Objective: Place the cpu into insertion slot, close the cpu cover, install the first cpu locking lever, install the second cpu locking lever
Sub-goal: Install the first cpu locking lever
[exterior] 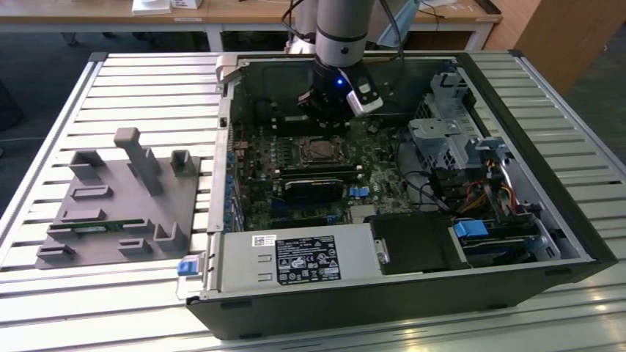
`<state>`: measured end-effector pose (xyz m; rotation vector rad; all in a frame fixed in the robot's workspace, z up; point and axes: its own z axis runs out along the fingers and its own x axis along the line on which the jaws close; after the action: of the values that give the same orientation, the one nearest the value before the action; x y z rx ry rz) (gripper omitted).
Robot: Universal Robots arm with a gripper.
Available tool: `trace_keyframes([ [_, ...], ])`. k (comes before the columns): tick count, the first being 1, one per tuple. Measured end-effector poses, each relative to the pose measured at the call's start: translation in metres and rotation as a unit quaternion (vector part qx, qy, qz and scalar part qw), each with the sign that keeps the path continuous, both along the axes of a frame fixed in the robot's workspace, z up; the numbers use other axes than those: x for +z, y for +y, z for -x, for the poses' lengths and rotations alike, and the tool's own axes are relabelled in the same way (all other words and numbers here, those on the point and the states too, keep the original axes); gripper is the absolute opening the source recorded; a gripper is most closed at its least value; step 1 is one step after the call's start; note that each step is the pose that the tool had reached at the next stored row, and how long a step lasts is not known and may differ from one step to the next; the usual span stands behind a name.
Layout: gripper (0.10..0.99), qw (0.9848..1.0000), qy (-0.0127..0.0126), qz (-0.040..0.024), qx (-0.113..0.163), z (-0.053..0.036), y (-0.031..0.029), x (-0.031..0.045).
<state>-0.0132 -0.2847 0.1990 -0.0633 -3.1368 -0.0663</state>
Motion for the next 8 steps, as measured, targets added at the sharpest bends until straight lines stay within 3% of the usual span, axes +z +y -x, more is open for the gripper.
trace_keyframes([
  [6,0.106,1.0000,0.0000,0.0000,0.000,0.0000,0.0000,0.0103],
  [8,0.106,1.0000,-0.0001,-0.0001,0.000,0.0000,0.0000,0.0107],
])
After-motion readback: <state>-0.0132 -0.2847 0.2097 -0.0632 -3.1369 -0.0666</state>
